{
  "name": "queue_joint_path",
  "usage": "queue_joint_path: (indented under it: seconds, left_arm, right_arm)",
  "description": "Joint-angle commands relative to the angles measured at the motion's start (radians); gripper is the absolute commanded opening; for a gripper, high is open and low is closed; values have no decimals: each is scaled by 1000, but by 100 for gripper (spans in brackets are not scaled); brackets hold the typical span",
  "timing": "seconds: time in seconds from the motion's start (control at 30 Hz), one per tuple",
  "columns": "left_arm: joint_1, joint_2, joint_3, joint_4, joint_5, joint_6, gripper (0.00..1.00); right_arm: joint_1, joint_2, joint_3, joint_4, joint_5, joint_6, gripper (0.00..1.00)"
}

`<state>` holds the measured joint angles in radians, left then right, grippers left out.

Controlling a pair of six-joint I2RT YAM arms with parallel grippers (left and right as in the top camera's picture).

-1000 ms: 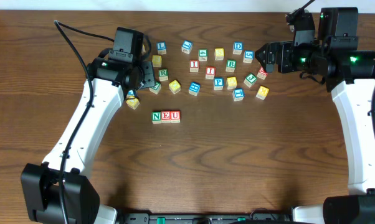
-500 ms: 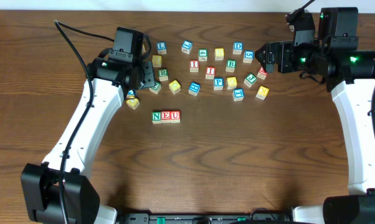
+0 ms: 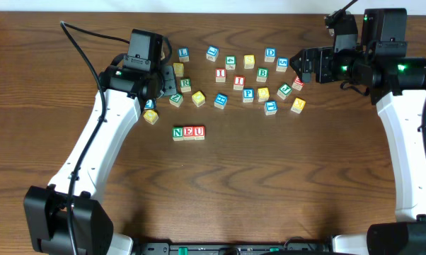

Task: Spell out NEURIPS
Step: 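Move the left gripper forward over the green R block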

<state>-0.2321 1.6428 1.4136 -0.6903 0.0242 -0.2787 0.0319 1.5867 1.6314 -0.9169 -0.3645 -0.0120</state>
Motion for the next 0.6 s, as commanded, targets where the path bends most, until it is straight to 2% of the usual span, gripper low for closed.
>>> queue_joint_path:
  seconds: [0.0, 0.17, 0.43, 0.57]
  left_arm:
    - [-3, 7, 18, 12, 5, 32, 48]
    - [-3, 38, 73, -4, 14, 44, 48]
    - [-3, 232, 363, -137, 15, 92, 51]
    - [-7, 302, 429, -143, 18, 85, 51]
  right_arm:
    - [-4, 3, -3, -1, -8, -11, 99]
    - [-4, 3, -3, -1, -8, -12, 99]
    - [-4, 3, -3, -1, -8, -12, 99]
    - [-4, 3, -3, -1, -8, -11, 99]
